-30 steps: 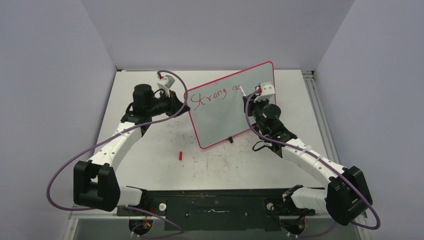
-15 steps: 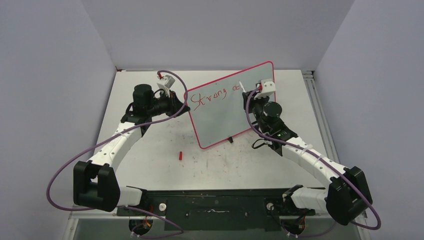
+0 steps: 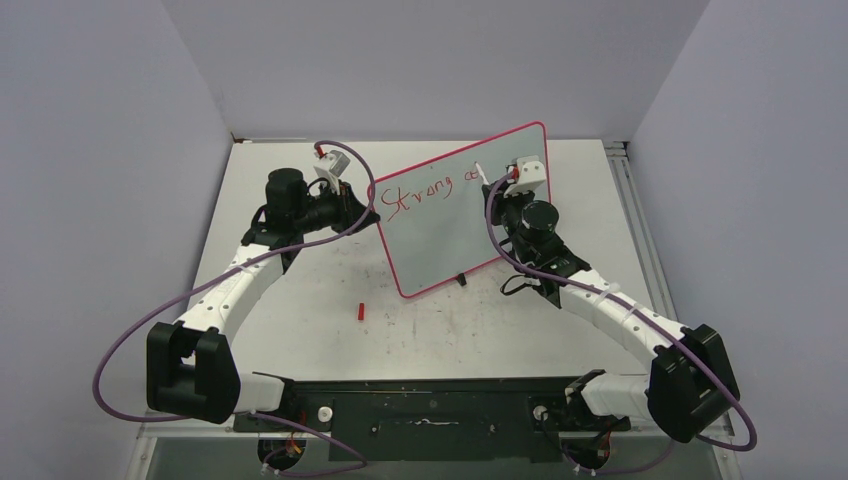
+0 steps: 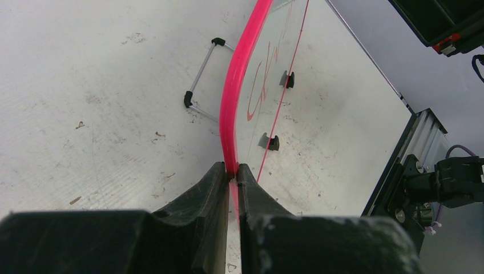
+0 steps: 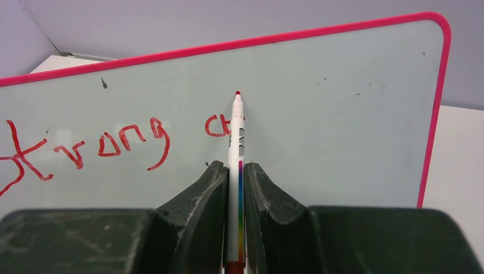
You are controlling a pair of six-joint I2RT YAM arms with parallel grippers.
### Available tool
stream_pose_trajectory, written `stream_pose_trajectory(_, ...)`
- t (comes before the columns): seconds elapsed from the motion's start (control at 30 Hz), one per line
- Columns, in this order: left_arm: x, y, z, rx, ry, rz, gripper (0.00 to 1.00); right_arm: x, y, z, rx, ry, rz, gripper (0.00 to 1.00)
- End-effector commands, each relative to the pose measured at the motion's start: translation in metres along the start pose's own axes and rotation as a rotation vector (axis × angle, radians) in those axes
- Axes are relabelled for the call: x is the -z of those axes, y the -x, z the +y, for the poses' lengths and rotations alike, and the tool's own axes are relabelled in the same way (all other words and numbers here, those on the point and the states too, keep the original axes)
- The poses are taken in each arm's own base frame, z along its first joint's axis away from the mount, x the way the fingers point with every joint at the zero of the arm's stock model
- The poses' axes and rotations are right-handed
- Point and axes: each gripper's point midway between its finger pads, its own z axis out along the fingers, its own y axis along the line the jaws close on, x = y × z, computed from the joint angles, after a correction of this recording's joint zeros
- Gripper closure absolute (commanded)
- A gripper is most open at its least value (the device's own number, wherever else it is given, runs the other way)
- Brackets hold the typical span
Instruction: Write a sentence on the whiteboard
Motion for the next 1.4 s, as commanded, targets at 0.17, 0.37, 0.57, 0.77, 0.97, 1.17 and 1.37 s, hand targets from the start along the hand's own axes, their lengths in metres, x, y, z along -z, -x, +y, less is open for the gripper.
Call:
stream_pose_trajectory(0.17, 0.008, 0.015, -0.017, -0.044, -0.04, -0.039, 1.0, 0.0, 0.012, 0.004, -0.019, 0.014, -0.045, 0.95)
stream_pose_trajectory(0.37, 0.008, 0.015, -0.016, -0.042, -0.039, -0.038, 1.0, 0.006, 0.002, 0.002, -0.022, 0.011, -0.021, 0.95)
stream_pose_trajectory(0.57, 0.008, 0.015, -0.017, -0.045, -0.037, -0.04, 1.0, 0.011, -0.008, 0.001, -0.015, 0.01, 0.008, 0.95)
stream_pose_trajectory(0.77, 0.007, 0.014, -0.016, -0.041, -0.039, -0.035, 1.0, 0.015, -0.017, 0.0, -0.007, 0.008, 0.033, 0.95)
stream_pose_trajectory(0.97, 0.007, 0.014, -0.015, -0.041, -0.038, -0.034, 1.0, 0.016, -0.022, -0.001, 0.0, 0.002, 0.047, 0.95)
stream_pose_trajectory(1.17, 0.006, 0.013, -0.015, -0.039, -0.038, -0.033, 1.0, 0.016, -0.023, -0.004, 0.004, -0.016, 0.048, 0.95)
stream_pose_trajectory(1.37, 0.007, 0.014, -0.015, -0.041, -0.038, -0.035, 1.0, 0.014, -0.018, -0.006, 0.007, -0.036, 0.041, 0.95)
